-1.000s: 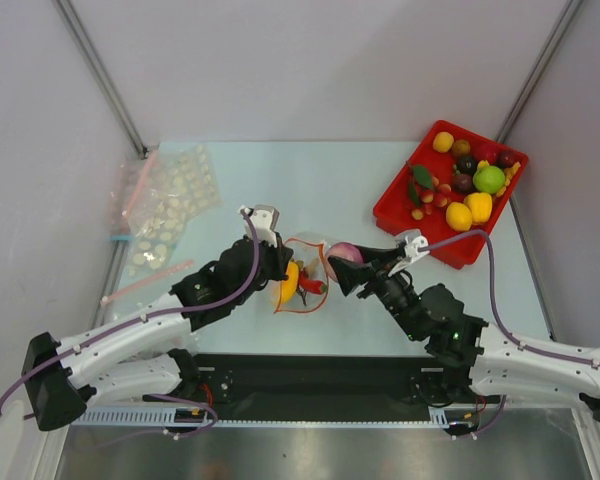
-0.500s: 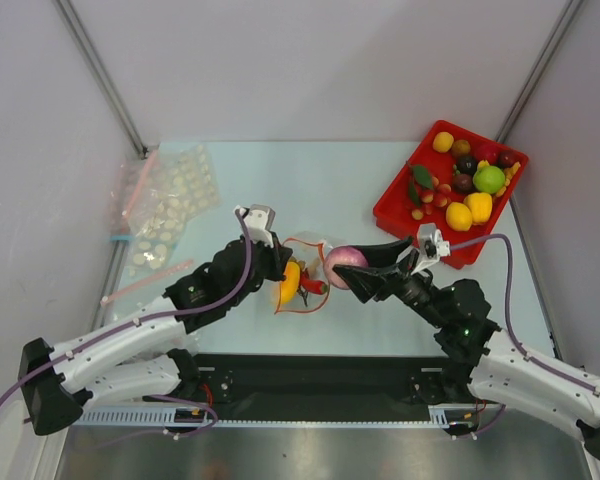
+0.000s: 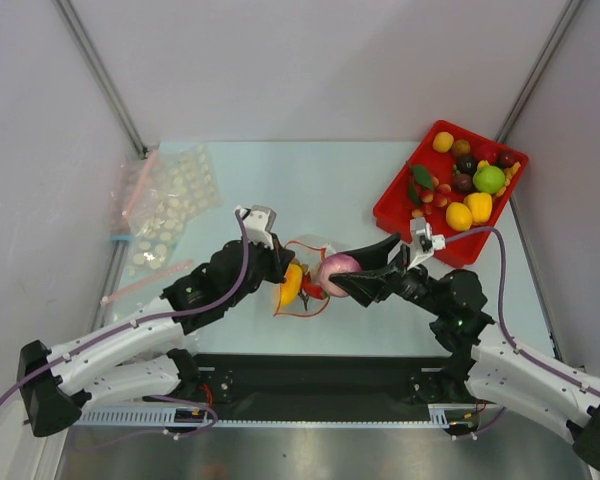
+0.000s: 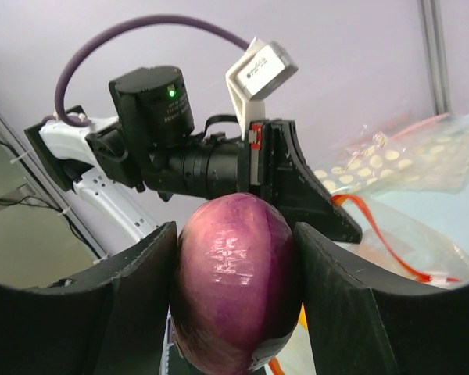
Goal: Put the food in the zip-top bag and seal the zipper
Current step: Place the fake vegetable in the zipper food storage bag.
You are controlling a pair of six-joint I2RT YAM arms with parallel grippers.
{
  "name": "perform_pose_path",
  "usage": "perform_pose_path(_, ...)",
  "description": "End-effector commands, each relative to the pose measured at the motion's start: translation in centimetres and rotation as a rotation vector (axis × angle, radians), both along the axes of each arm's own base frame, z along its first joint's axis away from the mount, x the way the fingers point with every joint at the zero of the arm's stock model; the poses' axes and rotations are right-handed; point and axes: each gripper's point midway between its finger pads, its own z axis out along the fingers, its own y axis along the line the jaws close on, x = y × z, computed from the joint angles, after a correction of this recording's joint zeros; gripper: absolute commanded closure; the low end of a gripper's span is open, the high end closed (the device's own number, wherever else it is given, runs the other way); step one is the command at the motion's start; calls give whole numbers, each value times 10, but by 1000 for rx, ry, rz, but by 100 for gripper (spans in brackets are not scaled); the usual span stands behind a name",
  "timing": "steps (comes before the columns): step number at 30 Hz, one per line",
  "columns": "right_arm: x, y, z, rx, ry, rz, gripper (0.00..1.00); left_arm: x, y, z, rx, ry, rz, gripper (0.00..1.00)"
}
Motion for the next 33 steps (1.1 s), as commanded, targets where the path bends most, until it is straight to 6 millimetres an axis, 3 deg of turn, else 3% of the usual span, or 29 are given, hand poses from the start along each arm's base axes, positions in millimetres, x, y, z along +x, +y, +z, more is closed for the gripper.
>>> perform_pose_path(1, -7, 8, 11, -21, -76, -8, 95, -2, -4, 29, -86, -36, -23, 100)
perform_pose_path(8, -4, 37, -5, -158, -97, -104, 97, -3, -5, 31, -86, -33, -31, 100)
perform_pose_path(18, 25, 63, -50, -311, -15, -181, 96, -8, -10, 36, -125, -37, -61, 100)
perform_pose_path(27, 67, 58, -79, -386, 121, -373, 96, -14, -16, 41, -156, -38, -104, 100)
perform_pose_path(30, 77, 54, -85, -393, 165, -424, 92, -15, -19, 39, -159, -33, -120, 100)
perform_pose_path(33, 80, 57, -90, -422, 173, -429, 70, -14, -22, 35, -148, -21, -125, 100)
